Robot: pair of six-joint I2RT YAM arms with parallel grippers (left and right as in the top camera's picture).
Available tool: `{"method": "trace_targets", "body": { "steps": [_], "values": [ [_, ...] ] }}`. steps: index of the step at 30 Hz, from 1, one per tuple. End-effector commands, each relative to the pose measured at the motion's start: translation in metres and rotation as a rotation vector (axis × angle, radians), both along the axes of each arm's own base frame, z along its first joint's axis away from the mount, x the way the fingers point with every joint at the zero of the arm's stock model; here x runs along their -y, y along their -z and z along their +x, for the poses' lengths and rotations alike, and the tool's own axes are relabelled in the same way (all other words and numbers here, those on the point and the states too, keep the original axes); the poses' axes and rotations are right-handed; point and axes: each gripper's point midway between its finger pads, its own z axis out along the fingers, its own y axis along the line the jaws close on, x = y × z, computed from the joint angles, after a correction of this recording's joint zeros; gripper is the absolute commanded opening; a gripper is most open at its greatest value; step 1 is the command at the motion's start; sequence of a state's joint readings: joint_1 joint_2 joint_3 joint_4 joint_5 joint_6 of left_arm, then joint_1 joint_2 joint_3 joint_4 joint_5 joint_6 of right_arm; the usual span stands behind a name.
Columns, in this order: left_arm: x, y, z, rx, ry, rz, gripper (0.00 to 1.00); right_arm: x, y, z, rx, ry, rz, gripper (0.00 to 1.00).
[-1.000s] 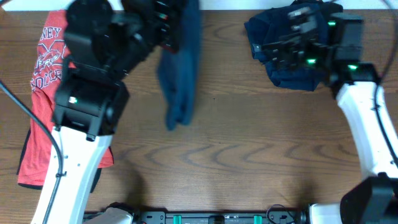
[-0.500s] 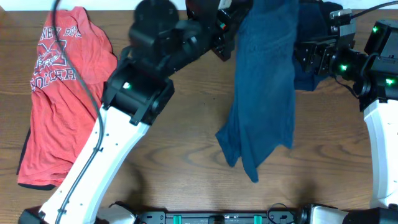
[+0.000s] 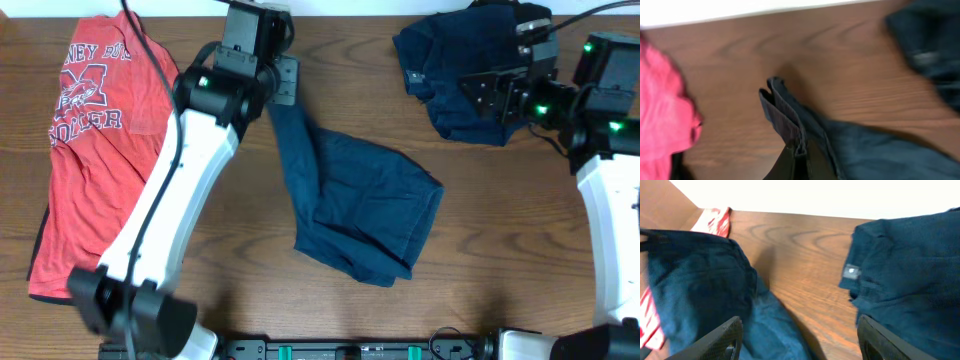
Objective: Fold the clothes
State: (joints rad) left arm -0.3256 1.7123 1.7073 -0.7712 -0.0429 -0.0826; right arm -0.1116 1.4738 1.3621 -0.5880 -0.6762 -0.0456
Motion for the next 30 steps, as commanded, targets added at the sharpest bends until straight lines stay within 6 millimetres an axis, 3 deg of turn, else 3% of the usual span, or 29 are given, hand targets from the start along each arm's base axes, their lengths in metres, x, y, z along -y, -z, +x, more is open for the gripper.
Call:
{"method": "trace_targets", "body": {
  "steps": [1, 5, 8, 14, 15, 17, 20, 30],
  "values": [
    [-0.036, 0.035, 0.018, -0.067, -0.11, 0.086, 0.06, -0.019, 0.02, 0.003, -0.042, -0.059, -0.01, 0.72],
    [-0.07, 0.066, 0.025, -0.151, -0.18, 0.107, 0.06, -0.036, 0.051, -0.002, -0.135, -0.118, -0.028, 0.72],
    [-0.098, 0.075, 0.021, -0.2, -0.237, 0.114, 0.08, -0.04, 0.081, -0.008, -0.242, -0.109, -0.073, 0.72],
    [-0.153, 0.081, 0.008, -0.266, -0.351, 0.114, 0.54, -0.04, 0.126, -0.031, -0.435, -0.083, -0.21, 0.71],
    [-0.159, 0.082, 0.006, -0.275, -0.364, 0.114, 0.65, -0.039, 0.132, -0.036, -0.464, -0.078, -0.237, 0.72],
    [-0.169, 0.083, 0.003, -0.288, -0.386, 0.112, 0.77, -0.037, 0.141, -0.044, -0.507, -0.074, -0.278, 0.73],
    [-0.174, 0.083, 0.003, -0.285, -0.394, 0.095, 0.89, -0.034, 0.154, -0.054, -0.56, -0.067, -0.352, 0.77],
    [-0.151, 0.073, 0.025, -0.204, -0.321, -0.024, 0.91, -0.051, 0.203, -0.077, -0.643, -0.147, -0.433, 0.81]
  ]
}}
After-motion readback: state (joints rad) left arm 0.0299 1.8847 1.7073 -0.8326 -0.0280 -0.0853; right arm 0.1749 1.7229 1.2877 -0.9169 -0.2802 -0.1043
